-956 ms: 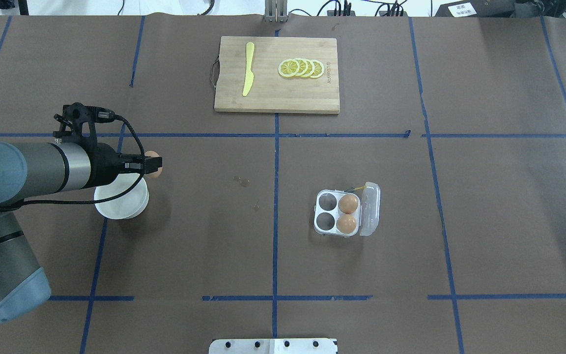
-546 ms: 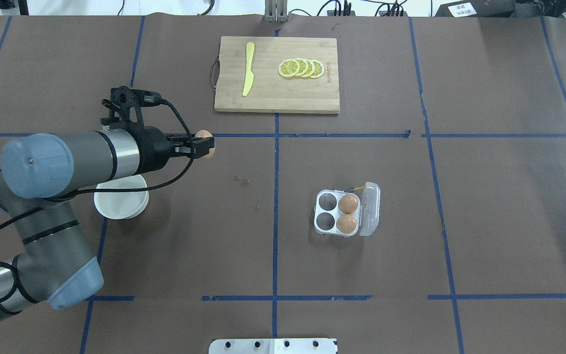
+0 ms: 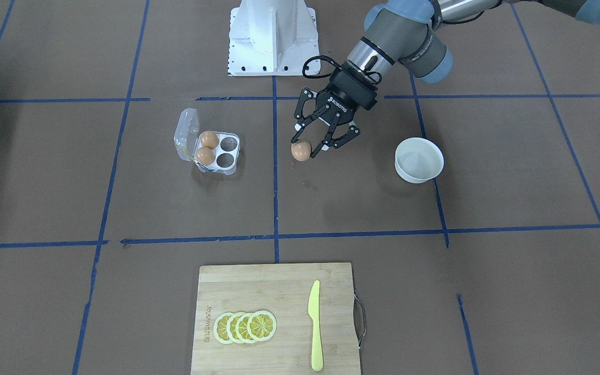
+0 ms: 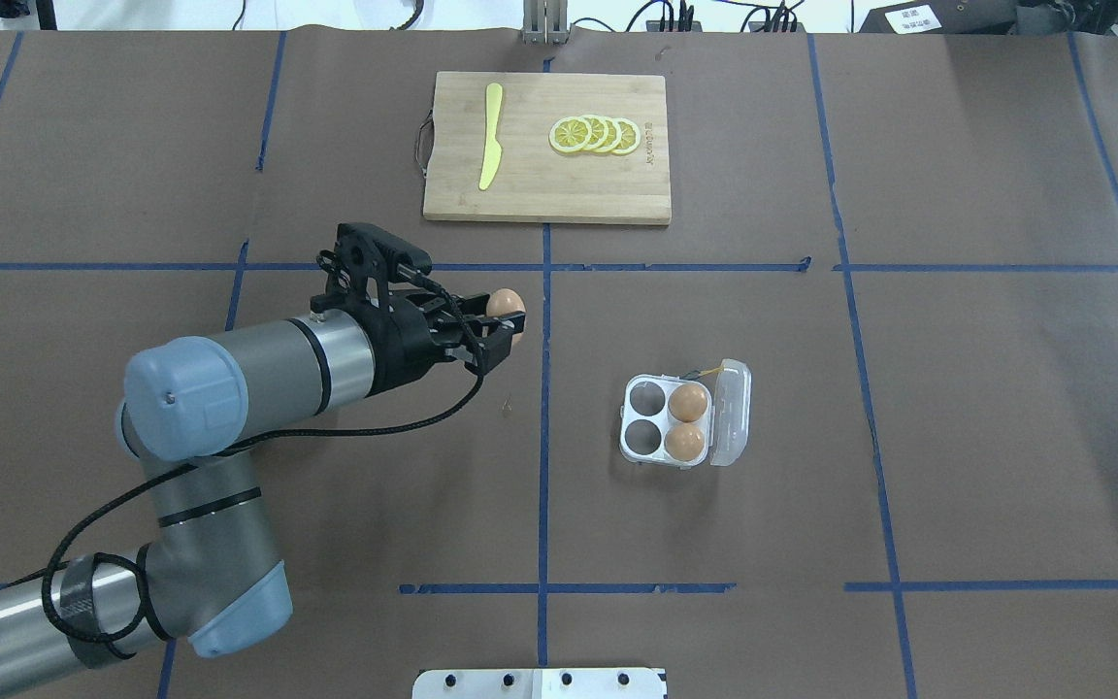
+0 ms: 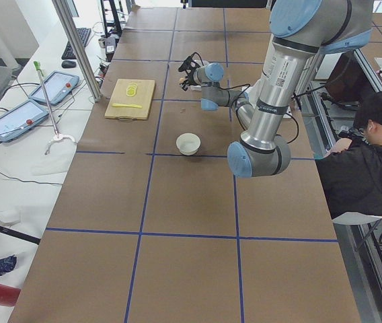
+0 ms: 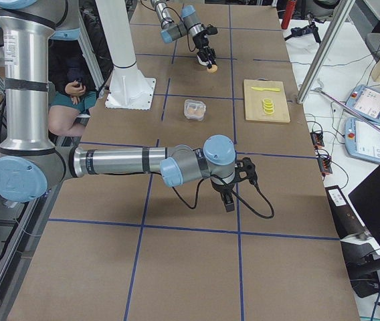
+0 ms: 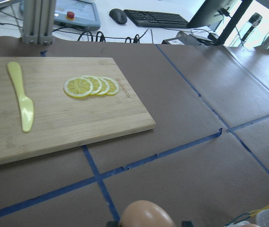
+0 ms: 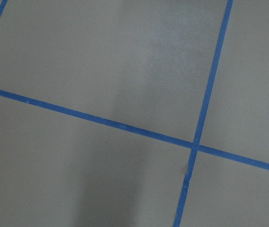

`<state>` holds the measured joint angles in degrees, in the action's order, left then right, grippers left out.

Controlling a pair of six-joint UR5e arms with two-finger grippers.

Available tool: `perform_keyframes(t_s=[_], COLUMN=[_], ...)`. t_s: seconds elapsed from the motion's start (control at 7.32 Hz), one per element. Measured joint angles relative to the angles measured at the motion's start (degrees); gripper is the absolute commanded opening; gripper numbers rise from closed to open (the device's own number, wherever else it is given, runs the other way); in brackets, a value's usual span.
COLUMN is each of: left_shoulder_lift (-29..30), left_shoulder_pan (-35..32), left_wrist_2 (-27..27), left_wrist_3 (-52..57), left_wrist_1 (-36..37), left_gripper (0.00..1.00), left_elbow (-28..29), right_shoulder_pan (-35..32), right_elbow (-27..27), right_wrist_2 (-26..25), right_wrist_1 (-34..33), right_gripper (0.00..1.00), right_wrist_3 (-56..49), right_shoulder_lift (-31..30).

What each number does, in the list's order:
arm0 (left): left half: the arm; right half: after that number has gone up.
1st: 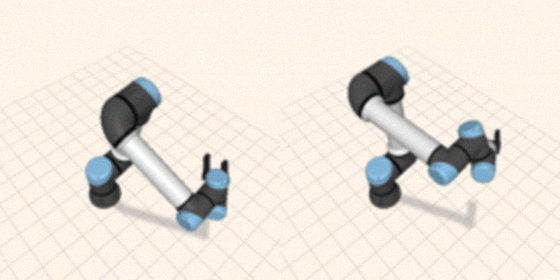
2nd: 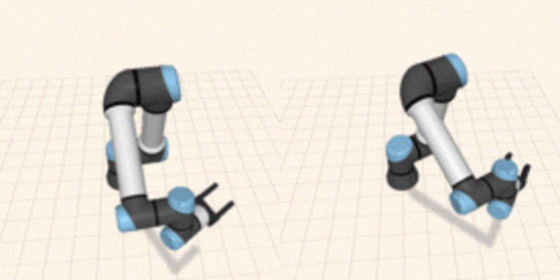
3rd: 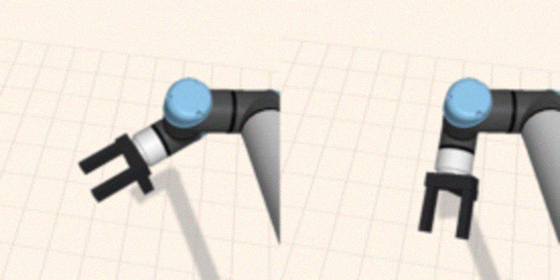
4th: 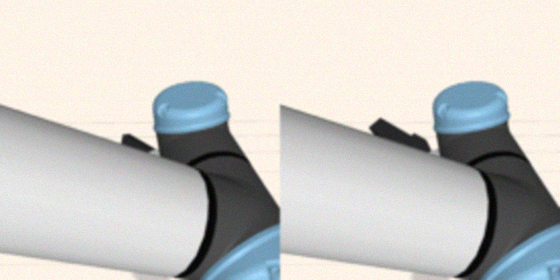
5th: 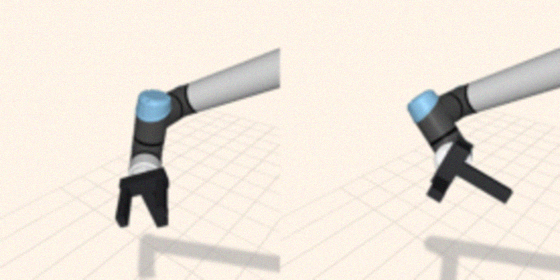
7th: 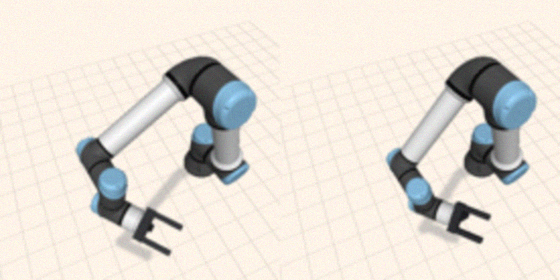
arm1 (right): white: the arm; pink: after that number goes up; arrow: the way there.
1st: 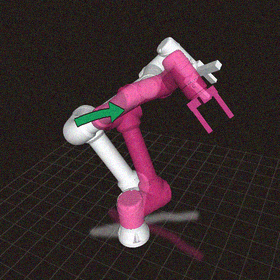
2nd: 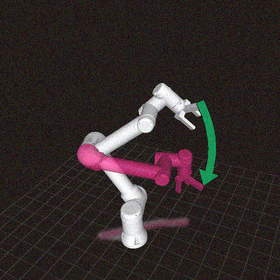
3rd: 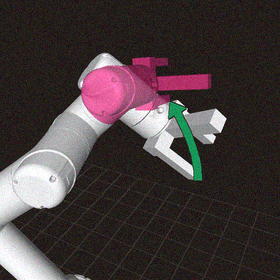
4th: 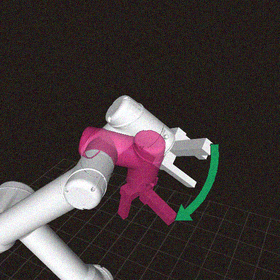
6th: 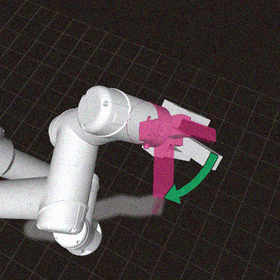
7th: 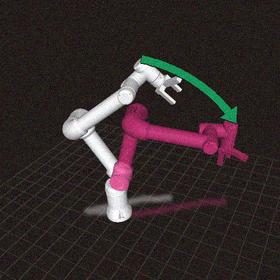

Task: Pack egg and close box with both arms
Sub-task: 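Lift the egg and carry it with the left gripper to the carton, then lower the egg into the empty carton cup and open the left gripper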

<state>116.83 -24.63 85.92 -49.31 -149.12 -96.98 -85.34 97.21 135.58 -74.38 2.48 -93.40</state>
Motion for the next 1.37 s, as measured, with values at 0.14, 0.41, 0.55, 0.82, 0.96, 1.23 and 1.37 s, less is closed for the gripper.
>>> perform_keyframes(t_s=[0.14, 0.41, 0.55, 0.82, 0.96, 1.23, 1.37], left_shoulder_lift=[1.47, 4.43, 5.83, 9.03, 10.72, 12.54, 13.01], left_shoulder_pan=[2.49, 7.12, 8.11, 8.77, 8.87, 9.28, 9.43], left_wrist_2=[-1.29, -5.55, -6.32, -6.67, -6.61, -6.34, -6.26], left_wrist_3=[2.24, 6.34, 9.23, 16.25, 19.51, 23.73, 25.94], left_wrist_1=[-3.91, -8.19, -9.67, -12.18, -12.51, -12.8, -12.94], left_gripper=[0.4, 0.4, 0.4, 0.4, 0.39, 0.39, 0.39], left_elbow=[2.67, 6.46, 8.31, 12.19, 13.81, 15.87, 16.81], right_shoulder_pan=[0.0, 0.0, 0.0, -0.03, -0.09, -0.27, -0.41], right_elbow=[-0.03, -0.19, -0.26, -0.33, -0.34, -0.35, -0.39], right_wrist_2=[-0.03, -0.05, -0.05, -0.05, -0.07, -0.13, -0.14], right_wrist_1=[-0.03, -0.06, -0.06, -0.06, -0.08, -0.14, -0.15], right_gripper=[1.0, 1.0, 1.0, 1.0, 1.0, 1.0, 1.0], right_wrist_3=[0.16, 0.31, 0.35, 0.41, 0.41, 0.42, 0.42], right_shoulder_lift=[-0.01, 0.03, 0.05, 0.01, -0.02, -0.14, -0.21])
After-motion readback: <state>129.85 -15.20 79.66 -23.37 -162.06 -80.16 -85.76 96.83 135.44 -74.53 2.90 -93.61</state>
